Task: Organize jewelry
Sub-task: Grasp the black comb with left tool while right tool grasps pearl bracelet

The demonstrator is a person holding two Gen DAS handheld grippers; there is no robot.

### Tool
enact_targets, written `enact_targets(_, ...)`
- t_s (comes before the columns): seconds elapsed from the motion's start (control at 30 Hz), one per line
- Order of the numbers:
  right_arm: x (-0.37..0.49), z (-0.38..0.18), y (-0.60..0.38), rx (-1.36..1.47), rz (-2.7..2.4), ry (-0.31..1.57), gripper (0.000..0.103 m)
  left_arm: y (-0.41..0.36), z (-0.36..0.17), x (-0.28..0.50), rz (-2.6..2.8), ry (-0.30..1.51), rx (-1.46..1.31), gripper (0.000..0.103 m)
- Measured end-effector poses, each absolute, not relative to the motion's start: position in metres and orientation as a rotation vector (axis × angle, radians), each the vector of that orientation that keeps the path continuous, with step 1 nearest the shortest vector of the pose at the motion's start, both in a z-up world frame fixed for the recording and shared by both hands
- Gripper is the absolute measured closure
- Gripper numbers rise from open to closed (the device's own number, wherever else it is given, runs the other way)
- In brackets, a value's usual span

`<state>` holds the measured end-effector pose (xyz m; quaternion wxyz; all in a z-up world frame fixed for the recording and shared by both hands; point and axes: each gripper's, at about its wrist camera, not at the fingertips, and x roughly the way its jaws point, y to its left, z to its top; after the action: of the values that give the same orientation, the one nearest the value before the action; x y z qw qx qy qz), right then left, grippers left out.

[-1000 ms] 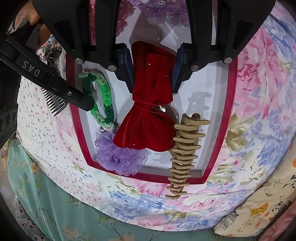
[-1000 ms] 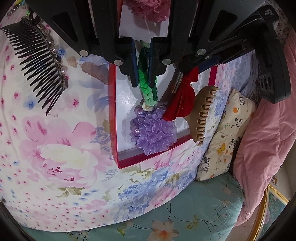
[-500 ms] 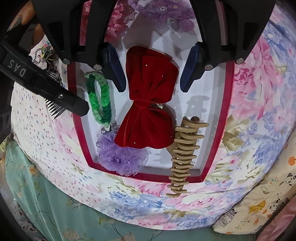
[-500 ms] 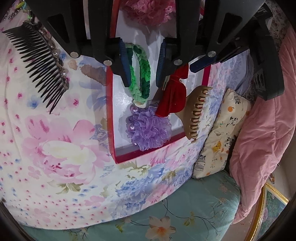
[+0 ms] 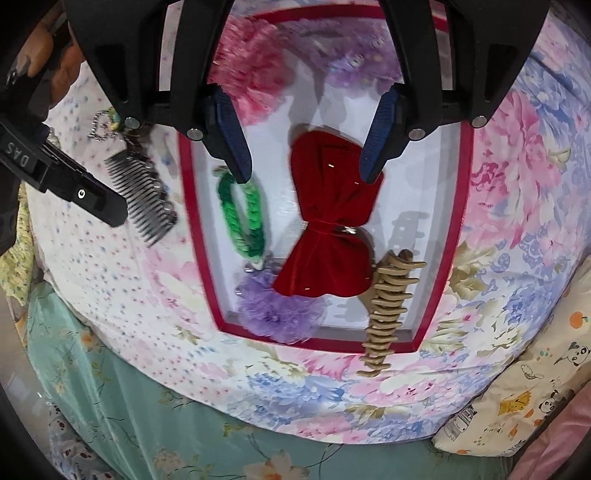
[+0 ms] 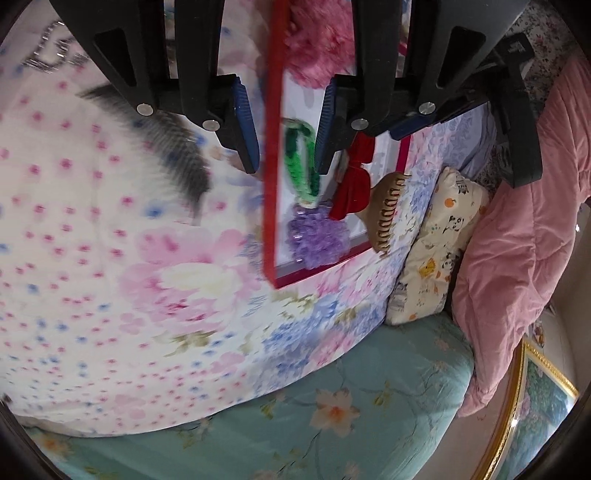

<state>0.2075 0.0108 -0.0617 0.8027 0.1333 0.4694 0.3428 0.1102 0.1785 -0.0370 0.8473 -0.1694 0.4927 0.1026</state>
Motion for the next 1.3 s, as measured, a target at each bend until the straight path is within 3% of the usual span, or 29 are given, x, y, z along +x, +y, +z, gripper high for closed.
enact_targets(0.43, 0.200, -0.058, -0.081, 0.322, 0.606, 0.981, 0.064, 0.138, -0.014, 0.101, 0.138, 1.015, -0.361, 0.038)
enact_targets(1.2, 0.198, -0.062, -0.136, 0.300, 0.574, 0.996, 0.061, 0.077, -0.017, 0.097, 0.010, 1.056, -0.325, 0.038)
enact_targets(1.3, 0.199, -0.058, -0.155, 0.281, 0.547, 0.991, 0.055, 0.071, -0.018, 0.098, -0.007, 1.062, -0.331, 0.038)
